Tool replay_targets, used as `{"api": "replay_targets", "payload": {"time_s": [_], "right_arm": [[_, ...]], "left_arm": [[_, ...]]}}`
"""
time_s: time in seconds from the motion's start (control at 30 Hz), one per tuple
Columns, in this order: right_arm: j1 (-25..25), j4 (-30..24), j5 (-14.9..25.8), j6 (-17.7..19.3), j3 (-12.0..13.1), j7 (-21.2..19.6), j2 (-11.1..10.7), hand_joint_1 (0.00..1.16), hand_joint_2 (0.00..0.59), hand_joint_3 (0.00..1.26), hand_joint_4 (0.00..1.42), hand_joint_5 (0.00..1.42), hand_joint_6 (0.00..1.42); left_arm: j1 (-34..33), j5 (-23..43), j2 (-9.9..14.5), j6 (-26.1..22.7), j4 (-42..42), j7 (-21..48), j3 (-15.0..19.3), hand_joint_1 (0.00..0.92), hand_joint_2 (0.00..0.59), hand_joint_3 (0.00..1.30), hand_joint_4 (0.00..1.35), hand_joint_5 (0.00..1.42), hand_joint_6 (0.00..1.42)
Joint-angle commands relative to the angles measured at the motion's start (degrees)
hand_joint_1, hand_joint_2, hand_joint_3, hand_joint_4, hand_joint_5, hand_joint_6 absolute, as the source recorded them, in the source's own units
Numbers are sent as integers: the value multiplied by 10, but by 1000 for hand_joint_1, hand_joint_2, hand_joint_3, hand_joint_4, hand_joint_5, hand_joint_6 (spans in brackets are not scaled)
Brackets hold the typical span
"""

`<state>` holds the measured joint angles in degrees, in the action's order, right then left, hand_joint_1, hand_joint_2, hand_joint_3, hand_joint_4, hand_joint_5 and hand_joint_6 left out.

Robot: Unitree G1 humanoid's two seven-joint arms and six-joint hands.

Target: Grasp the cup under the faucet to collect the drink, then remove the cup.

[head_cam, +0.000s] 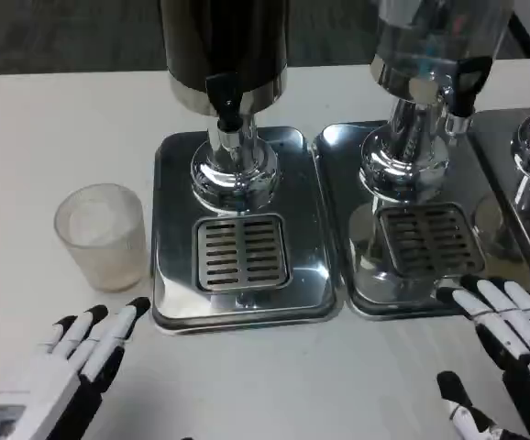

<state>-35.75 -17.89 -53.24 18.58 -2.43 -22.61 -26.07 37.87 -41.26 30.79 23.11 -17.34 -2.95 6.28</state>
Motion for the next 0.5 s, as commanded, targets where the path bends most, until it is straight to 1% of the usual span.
{"api": "replay_targets", "payload": {"time_s": [0.03, 0.13, 0.2, 0.33, 0.4, 0.5], "right_arm": [[-1, -5, 7, 1, -1, 6, 5, 431, 443, 194, 117, 97, 129], [3, -7, 8, -1, -5, 11, 9, 431, 443, 202, 125, 104, 129], [9, -11, 8, -5, -10, 18, 14, 431, 443, 205, 127, 106, 129], [22, -17, 9, -13, -19, 32, 25, 431, 443, 210, 137, 117, 129], [26, -21, 10, -18, -24, 37, 33, 432, 446, 213, 139, 119, 129], [29, -25, 9, -24, -31, 42, 44, 436, 451, 219, 149, 130, 138]], "left_arm": [[8, 11, 0, 42, 3, -35, 13, 0, 57, 0, 0, 0, 0], [8, 25, -3, 78, 18, -61, 23, 0, 45, 0, 0, 0, 0], [3, 47, -3, 104, 38, -75, 33, 0, 43, 0, 0, 0, 0], [-18, 86, -3, 141, 77, -83, 43, 0, 39, 0, 0, 0, 0], [-30, 100, -2, 155, 93, -84, 50, 0, 35, 0, 0, 0, 0], [-52, 115, 2, 160, 110, -81, 63, 0, 13, 0, 0, 0, 1]]}}
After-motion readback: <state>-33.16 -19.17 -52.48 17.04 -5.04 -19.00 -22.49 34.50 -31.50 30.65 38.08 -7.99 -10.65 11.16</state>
